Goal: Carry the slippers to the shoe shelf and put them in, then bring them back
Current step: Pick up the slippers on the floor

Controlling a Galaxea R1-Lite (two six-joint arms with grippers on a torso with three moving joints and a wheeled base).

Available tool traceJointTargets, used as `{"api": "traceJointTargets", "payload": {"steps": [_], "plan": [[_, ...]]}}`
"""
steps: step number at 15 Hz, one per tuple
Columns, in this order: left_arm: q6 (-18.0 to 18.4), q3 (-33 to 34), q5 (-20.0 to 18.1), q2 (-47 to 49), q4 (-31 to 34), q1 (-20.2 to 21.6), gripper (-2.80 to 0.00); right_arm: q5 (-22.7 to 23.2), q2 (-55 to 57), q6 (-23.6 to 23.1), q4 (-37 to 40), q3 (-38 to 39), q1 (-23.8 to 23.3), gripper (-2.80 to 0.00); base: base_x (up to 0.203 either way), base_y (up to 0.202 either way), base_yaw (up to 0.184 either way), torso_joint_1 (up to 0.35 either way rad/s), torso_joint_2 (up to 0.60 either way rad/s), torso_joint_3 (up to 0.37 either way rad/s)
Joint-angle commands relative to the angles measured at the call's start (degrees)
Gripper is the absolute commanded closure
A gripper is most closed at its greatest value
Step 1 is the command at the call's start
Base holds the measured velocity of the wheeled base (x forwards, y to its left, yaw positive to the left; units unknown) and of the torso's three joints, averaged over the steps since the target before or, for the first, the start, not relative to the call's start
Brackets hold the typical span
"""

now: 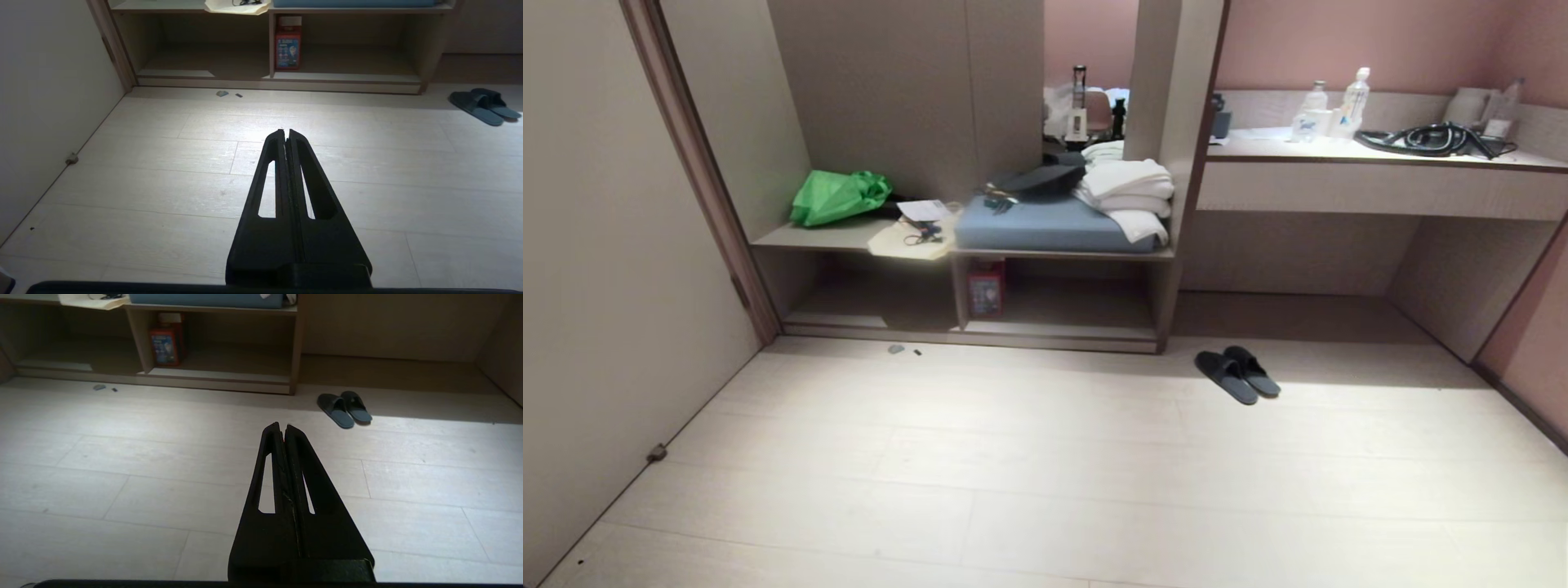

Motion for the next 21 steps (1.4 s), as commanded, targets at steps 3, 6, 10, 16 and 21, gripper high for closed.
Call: {"api": "traceJointTargets", "payload": {"steps": [3,6,10,16,21], "plan": [[0.1,0.0,0.0,0.0,0.0,0.0,0.00,0.0,0.1,0.0,0.0,0.0,0.0,0.00,0.194,0.000,0.000,0.003,0.00,0.001],[0.0,0.0,0.0,0.0,0.0,0.0,0.00,0.0,0.1,0.0,0.0,0.0,-0.1,0.00,0.197,0.000,0.000,0.003,0.00,0.002],[0.0,0.0,0.0,0.0,0.0,0.0,0.00,0.0,0.1,0.0,0.0,0.0,-0.1,0.00,0.193,0.000,0.001,0.003,0.00,0.005],[0.0,0.0,0.0,0.0,0.0,0.0,0.00,0.0,0.1,0.0,0.0,0.0,-0.1,0.00,0.194,0.000,-0.001,0.003,0.00,0.002],[0.0,0.0,0.0,0.0,0.0,0.0,0.00,0.0,0.1,0.0,0.0,0.0,0.0,0.00,0.195,0.000,0.000,0.003,0.00,0.003]]}}
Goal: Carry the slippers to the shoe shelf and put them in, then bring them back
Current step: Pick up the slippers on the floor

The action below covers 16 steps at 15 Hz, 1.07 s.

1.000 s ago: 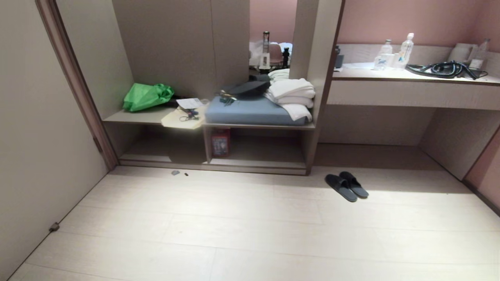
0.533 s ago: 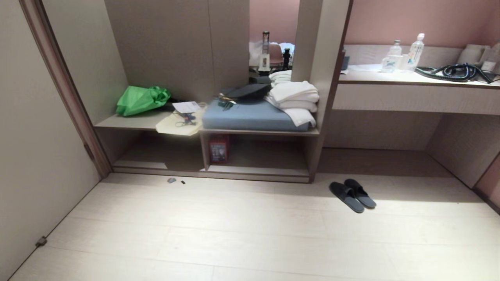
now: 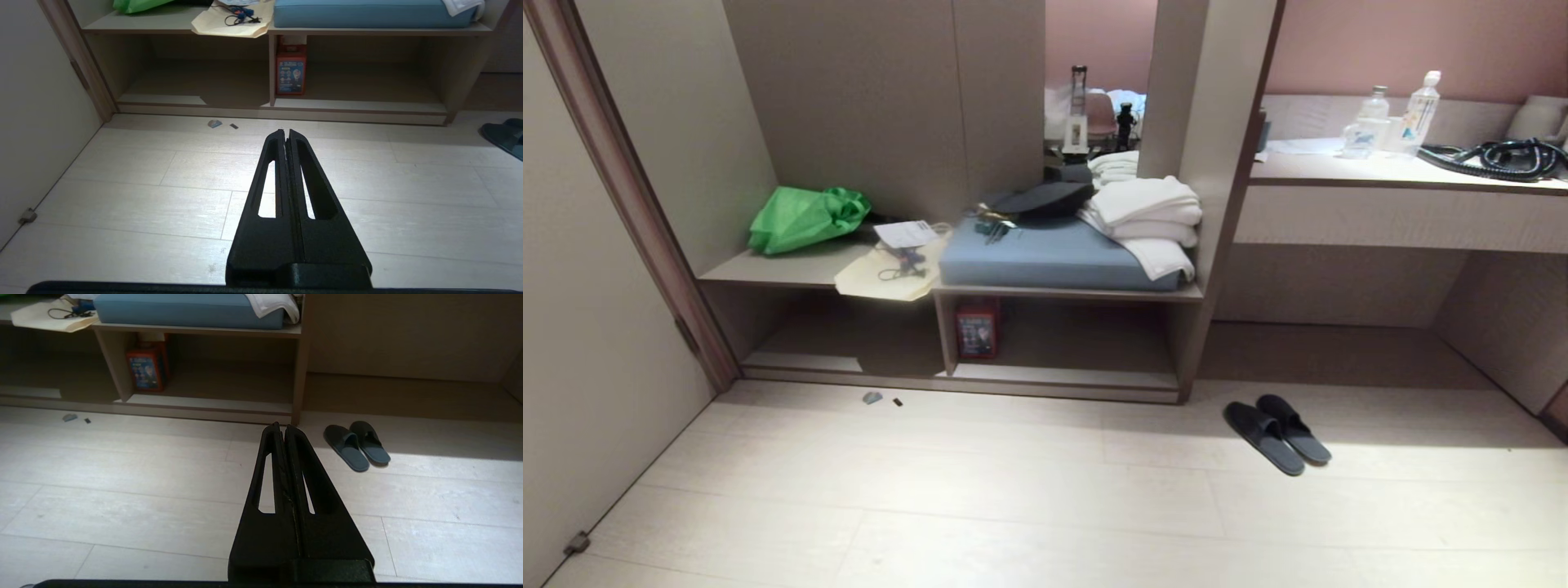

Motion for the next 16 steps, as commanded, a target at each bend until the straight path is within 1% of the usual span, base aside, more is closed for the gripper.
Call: {"api": "traceJointTargets", "payload": {"steps": [1,16], "plan": [[0.0,0.0,0.0,0.0,0.0,0.0,0.00,0.0,0.1,0.0,0.0,0.0,0.0,0.00,0.197,0.000,0.001,0.006,0.00,0.002],[0.0,0.0,0.0,0.0,0.0,0.0,0.00,0.0,0.1,0.0,0.0,0.0,0.0,0.00,0.195,0.000,-0.001,0.001,0.00,0.003]]}}
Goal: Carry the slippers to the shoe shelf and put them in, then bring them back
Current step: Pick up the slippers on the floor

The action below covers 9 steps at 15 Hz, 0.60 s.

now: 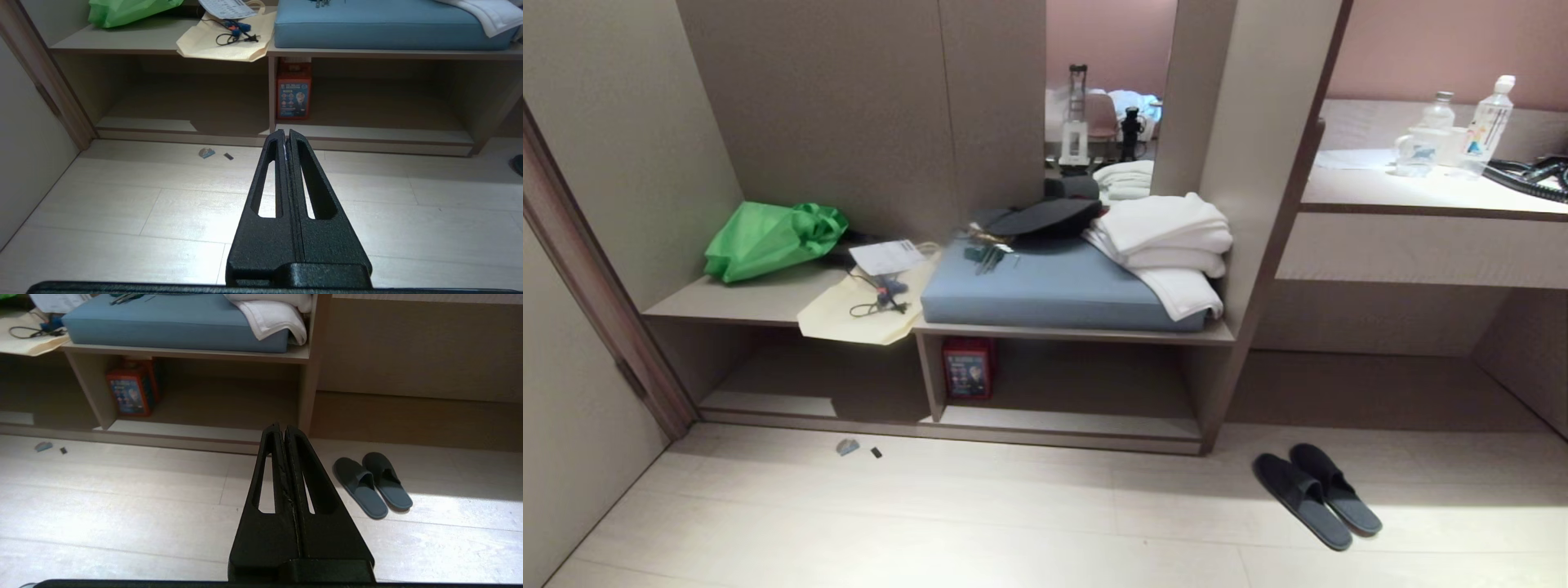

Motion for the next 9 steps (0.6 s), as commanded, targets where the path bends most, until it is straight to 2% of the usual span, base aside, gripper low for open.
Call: {"api": "traceJointTargets", "payload": {"steps": [1,4,9], "plan": [[0.0,0.0,0.0,0.0,0.0,0.0,0.00,0.0,0.1,0.0,0.0,0.0,0.0,0.00,0.196,0.000,0.001,-0.013,0.05,0.028],[0.0,0.0,0.0,0.0,0.0,0.0,0.00,0.0,0.1,0.0,0.0,0.0,-0.1,0.00,0.196,0.001,-0.021,-0.041,0.17,0.112],[0.0,0.0,0.0,0.0,0.0,0.0,0.00,0.0,0.1,-0.1,0.0,0.0,0.0,0.00,0.193,0.000,-0.012,-0.002,0.03,0.021]]}}
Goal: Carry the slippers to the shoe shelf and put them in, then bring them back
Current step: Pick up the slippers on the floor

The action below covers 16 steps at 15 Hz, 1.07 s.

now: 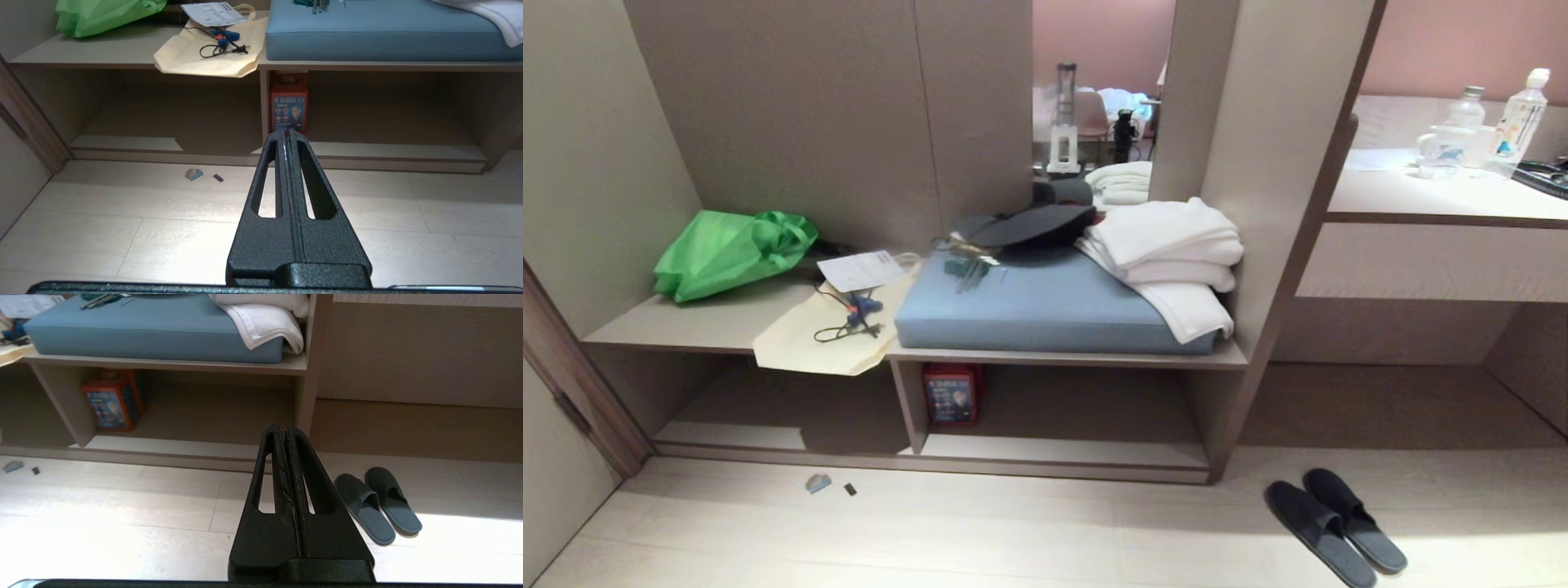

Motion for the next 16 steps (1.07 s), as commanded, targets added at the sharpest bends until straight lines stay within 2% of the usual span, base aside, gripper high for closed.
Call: {"api": "traceJointTargets", "payload": {"steps": [1,11,16], "plan": [[0.1,0.0,0.0,0.0,0.0,0.0,0.00,0.0,0.1,0.0,0.0,0.0,-0.1,0.00,0.194,0.000,-0.002,0.003,0.00,0.002],[0.1,0.0,0.0,0.0,0.0,0.0,0.00,0.0,0.1,0.0,0.0,0.0,0.0,0.00,0.194,0.000,-0.001,0.003,0.00,0.001],[0.1,0.0,0.0,0.0,0.0,0.0,0.00,0.0,0.1,0.0,0.0,0.0,0.0,0.00,0.024,0.000,0.000,0.002,0.00,0.000]]}}
